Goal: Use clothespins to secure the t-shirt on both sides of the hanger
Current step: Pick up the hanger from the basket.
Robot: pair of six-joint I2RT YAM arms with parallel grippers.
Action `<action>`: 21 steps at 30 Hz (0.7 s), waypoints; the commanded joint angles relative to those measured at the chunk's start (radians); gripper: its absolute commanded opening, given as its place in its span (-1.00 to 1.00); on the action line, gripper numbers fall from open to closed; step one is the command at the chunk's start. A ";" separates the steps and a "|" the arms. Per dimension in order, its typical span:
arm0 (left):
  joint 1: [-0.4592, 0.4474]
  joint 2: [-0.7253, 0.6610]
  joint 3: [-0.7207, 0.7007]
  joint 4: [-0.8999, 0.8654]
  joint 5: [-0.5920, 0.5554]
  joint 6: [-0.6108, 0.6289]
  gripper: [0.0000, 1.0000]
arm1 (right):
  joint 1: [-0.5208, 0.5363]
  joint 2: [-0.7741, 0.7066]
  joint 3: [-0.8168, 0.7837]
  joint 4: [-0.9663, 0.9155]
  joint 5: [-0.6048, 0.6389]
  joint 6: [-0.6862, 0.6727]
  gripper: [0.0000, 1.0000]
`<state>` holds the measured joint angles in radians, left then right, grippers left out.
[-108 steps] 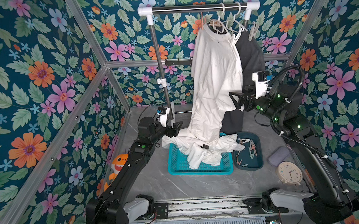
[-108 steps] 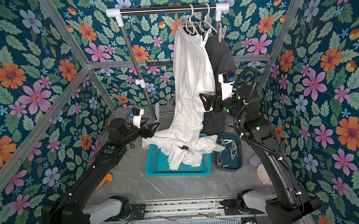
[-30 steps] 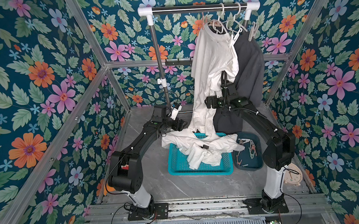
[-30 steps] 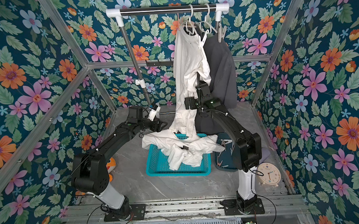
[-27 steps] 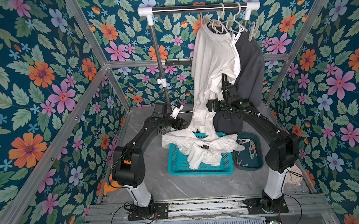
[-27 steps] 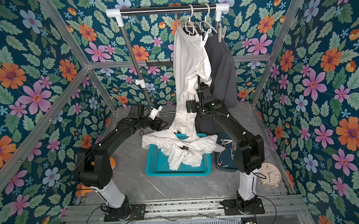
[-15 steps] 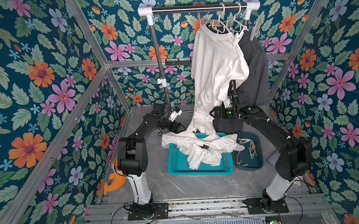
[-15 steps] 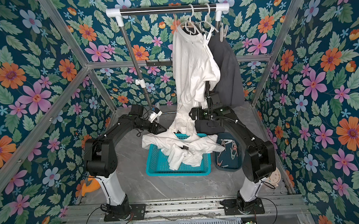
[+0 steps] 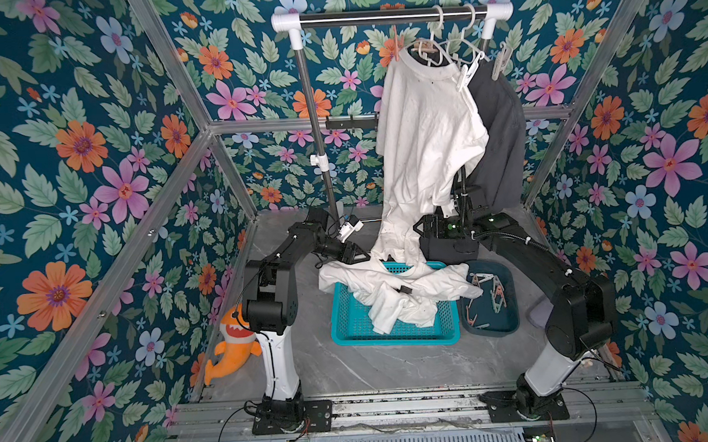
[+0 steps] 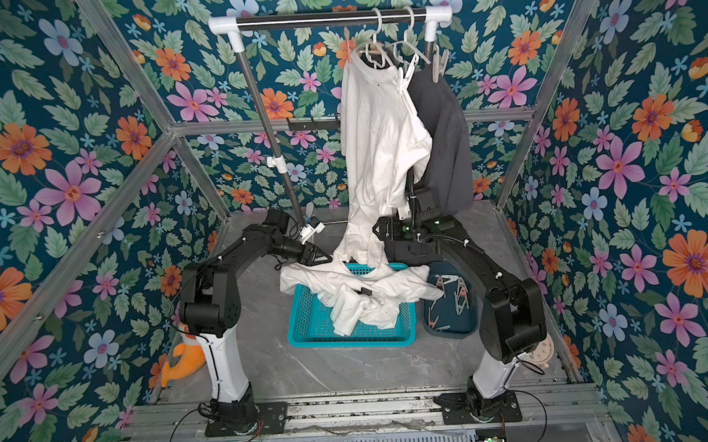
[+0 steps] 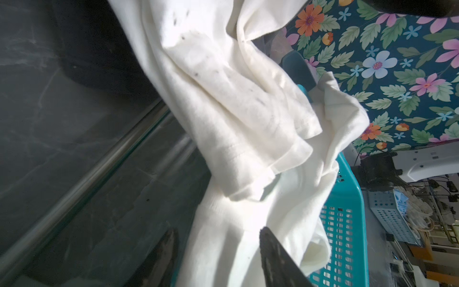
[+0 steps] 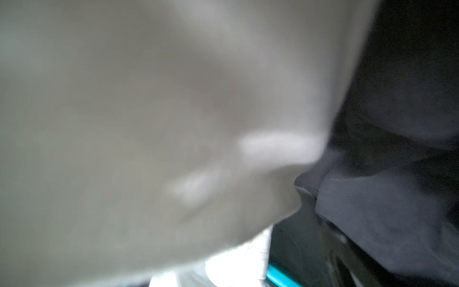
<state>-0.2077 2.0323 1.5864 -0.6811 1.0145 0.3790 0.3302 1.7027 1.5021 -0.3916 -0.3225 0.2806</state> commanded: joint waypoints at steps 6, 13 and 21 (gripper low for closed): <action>-0.009 -0.027 -0.008 -0.009 0.048 0.007 -0.11 | 0.000 -0.005 0.000 0.020 0.017 -0.011 0.97; -0.022 -0.016 0.001 -0.021 0.043 0.001 -0.30 | 0.000 0.006 0.005 0.018 0.010 -0.021 0.97; -0.034 -0.005 -0.006 -0.023 0.009 -0.012 -0.28 | 0.007 0.109 0.069 0.005 -0.009 -0.033 0.97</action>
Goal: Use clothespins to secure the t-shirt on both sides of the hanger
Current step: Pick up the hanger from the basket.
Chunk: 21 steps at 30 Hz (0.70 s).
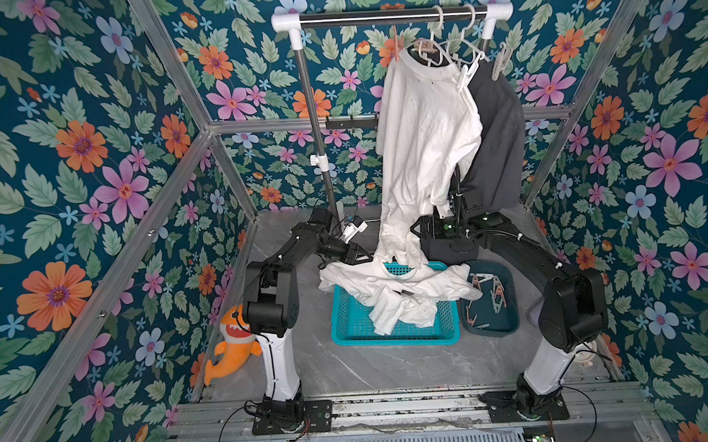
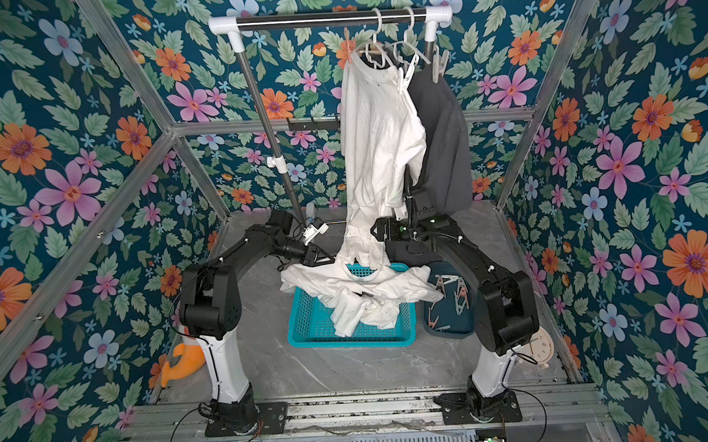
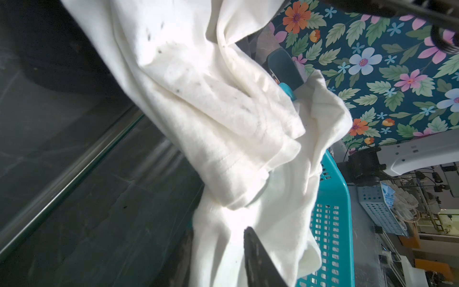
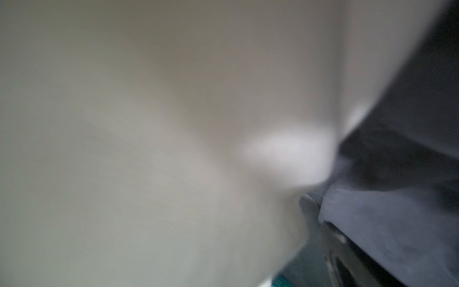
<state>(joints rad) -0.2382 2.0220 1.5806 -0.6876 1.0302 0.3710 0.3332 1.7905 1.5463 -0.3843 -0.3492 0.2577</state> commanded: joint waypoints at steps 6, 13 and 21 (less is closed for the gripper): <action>-0.018 0.010 -0.004 -0.016 -0.038 -0.018 -0.35 | 0.007 0.099 0.061 0.094 0.076 0.022 0.97; -0.023 -0.015 -0.031 0.011 -0.056 -0.039 -0.56 | 0.011 0.198 0.220 0.202 0.032 0.110 0.92; -0.024 -0.055 -0.080 0.041 -0.061 -0.057 -0.77 | 0.015 0.213 0.267 0.553 0.021 0.192 0.95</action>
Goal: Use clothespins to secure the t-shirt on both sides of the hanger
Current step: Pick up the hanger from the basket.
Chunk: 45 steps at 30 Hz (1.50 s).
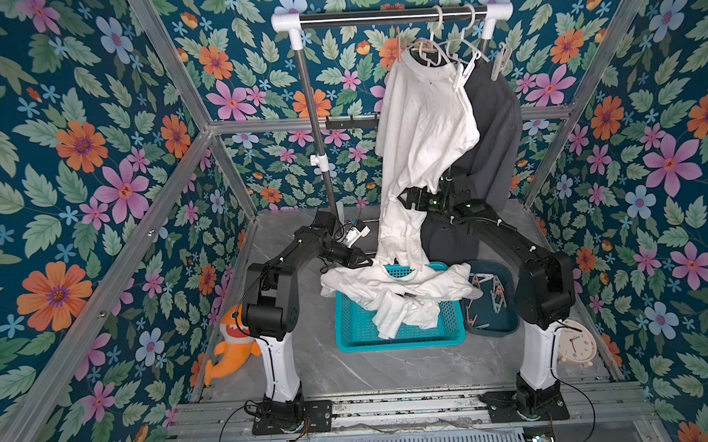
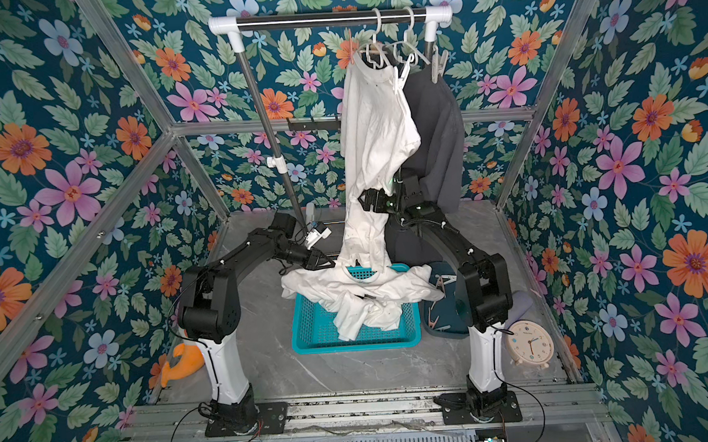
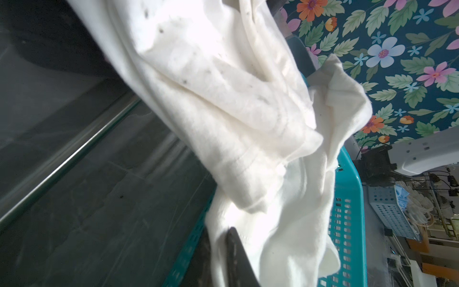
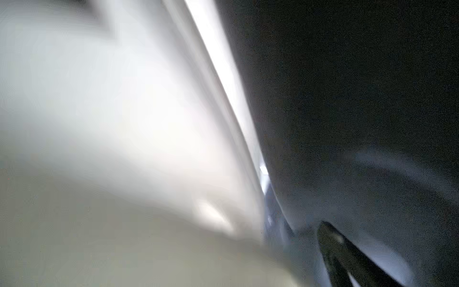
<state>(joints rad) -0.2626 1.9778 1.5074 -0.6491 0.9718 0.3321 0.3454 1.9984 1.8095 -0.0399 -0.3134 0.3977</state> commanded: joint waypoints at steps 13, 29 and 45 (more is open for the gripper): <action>-0.015 -0.109 -0.055 0.054 -0.062 -0.055 -0.98 | 0.017 0.044 0.091 0.050 -0.011 -0.016 0.15; -0.071 -0.252 -0.194 0.146 -0.179 -0.107 -1.00 | 0.019 0.058 0.282 0.280 0.064 -0.075 -1.00; -0.079 -0.476 -0.331 0.317 -0.382 -0.118 -1.00 | 0.019 -0.033 0.194 -0.160 0.162 -0.097 0.80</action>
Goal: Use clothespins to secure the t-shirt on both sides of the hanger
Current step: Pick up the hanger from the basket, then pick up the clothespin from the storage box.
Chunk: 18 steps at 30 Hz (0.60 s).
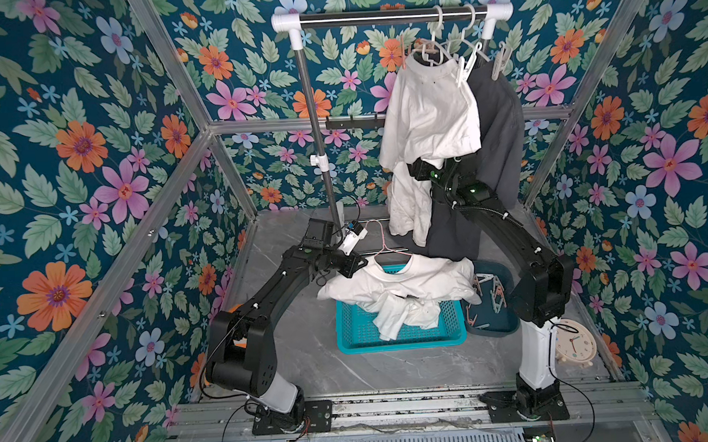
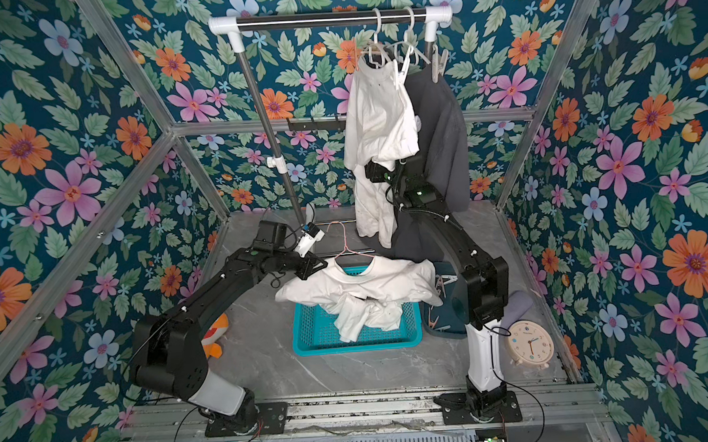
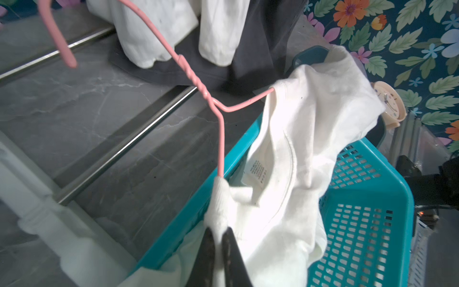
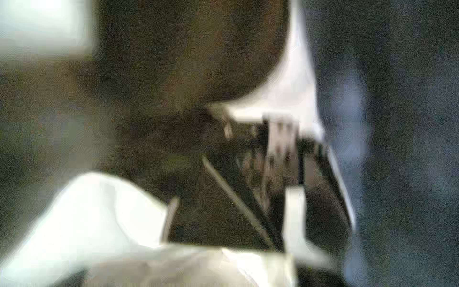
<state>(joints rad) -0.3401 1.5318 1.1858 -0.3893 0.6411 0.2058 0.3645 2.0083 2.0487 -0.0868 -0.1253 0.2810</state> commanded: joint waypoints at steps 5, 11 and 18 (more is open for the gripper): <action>-0.005 -0.127 -0.056 0.108 -0.090 0.041 -1.00 | 0.002 -0.214 -0.296 -0.163 -0.114 0.046 0.99; -0.012 -0.233 -0.142 0.237 -0.066 0.072 -1.00 | 0.008 -0.470 -0.718 -0.042 -0.229 0.161 0.99; -0.023 -0.268 -0.138 0.236 -0.014 0.119 -1.00 | 0.004 -0.703 -1.027 0.033 -0.227 0.129 0.99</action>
<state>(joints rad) -0.3645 1.2755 1.0458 -0.2005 0.5785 0.2935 0.3752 1.3544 1.0737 -0.1299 -0.3344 0.3977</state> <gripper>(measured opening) 0.089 0.995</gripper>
